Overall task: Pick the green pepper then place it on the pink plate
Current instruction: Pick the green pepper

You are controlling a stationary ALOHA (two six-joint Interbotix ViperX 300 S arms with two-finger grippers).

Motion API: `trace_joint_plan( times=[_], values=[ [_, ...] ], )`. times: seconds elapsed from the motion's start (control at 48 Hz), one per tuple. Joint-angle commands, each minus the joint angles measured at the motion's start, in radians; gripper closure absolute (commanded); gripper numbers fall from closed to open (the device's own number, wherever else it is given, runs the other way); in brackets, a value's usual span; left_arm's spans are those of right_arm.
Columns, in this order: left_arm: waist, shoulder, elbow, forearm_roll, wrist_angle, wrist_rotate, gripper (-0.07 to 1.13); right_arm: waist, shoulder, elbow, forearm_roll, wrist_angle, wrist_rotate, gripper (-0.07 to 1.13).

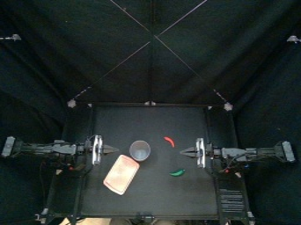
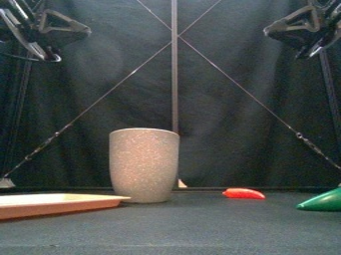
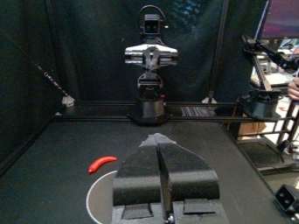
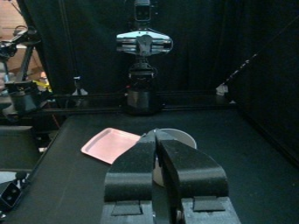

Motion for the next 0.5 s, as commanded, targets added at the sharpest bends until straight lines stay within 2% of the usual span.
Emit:
trace_joint_plan(
  times=[0.021, 0.167, 0.354, 0.458, 0.5],
  values=[
    [0.038, -0.002, -0.031, -0.002, 0.035, 0.000, 0.92, 0.009, 0.021, 0.000, 0.020, 0.014, 0.023, 0.99],
    [0.052, 0.000, -0.028, -0.003, 0.052, -0.002, 0.92, 0.028, 0.058, 0.006, 0.087, 0.135, 0.083, 0.98],
    [0.061, 0.000, -0.017, -0.003, 0.054, -0.002, 0.92, 0.091, 0.152, 0.015, 0.175, 0.293, 0.202, 0.96],
    [0.069, -0.002, -0.011, -0.005, 0.054, -0.002, 0.92, 0.120, 0.212, 0.020, 0.184, 0.331, 0.247, 0.87],
    [0.074, -0.002, -0.009, -0.005, 0.054, -0.002, 0.92, 0.133, 0.244, 0.025, 0.176, 0.334, 0.264, 0.78]
  ],
)
